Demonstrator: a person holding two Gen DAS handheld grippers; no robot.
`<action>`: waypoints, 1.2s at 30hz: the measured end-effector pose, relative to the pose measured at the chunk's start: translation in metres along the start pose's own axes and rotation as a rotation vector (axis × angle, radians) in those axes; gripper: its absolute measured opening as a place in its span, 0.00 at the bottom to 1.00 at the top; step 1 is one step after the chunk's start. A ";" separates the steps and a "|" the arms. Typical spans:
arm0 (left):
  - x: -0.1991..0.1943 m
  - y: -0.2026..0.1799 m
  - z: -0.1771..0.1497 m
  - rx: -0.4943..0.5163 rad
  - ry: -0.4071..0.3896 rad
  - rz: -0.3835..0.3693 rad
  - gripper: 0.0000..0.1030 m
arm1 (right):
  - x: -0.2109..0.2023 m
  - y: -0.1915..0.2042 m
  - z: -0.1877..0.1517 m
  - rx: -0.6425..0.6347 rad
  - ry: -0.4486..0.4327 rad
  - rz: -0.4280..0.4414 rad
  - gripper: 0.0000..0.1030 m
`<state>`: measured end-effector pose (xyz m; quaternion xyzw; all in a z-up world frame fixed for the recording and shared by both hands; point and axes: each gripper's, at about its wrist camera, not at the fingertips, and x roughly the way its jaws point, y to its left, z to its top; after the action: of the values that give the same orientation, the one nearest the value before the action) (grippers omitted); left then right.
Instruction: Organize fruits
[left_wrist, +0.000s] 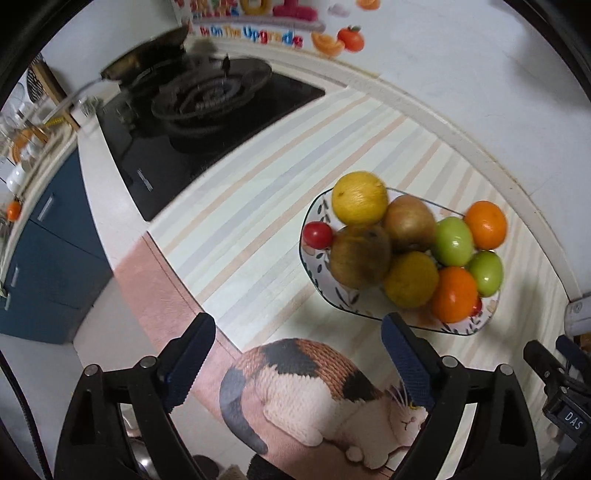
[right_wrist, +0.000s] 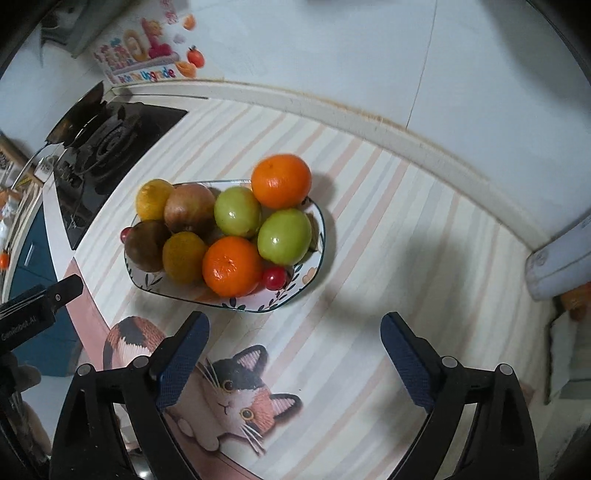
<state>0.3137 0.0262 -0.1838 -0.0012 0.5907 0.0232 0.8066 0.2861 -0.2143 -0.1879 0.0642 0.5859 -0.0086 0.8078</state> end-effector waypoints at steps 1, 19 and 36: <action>-0.006 -0.002 -0.001 0.000 -0.009 0.002 0.89 | -0.005 0.001 0.000 -0.005 -0.009 -0.003 0.93; -0.137 0.010 -0.067 0.045 -0.206 -0.067 0.90 | -0.153 0.028 -0.066 -0.038 -0.197 -0.027 0.94; -0.261 0.022 -0.159 0.096 -0.357 -0.093 0.90 | -0.302 0.039 -0.161 -0.063 -0.358 -0.010 0.94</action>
<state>0.0828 0.0337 0.0176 0.0142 0.4380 -0.0424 0.8978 0.0427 -0.1763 0.0523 0.0331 0.4331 -0.0056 0.9007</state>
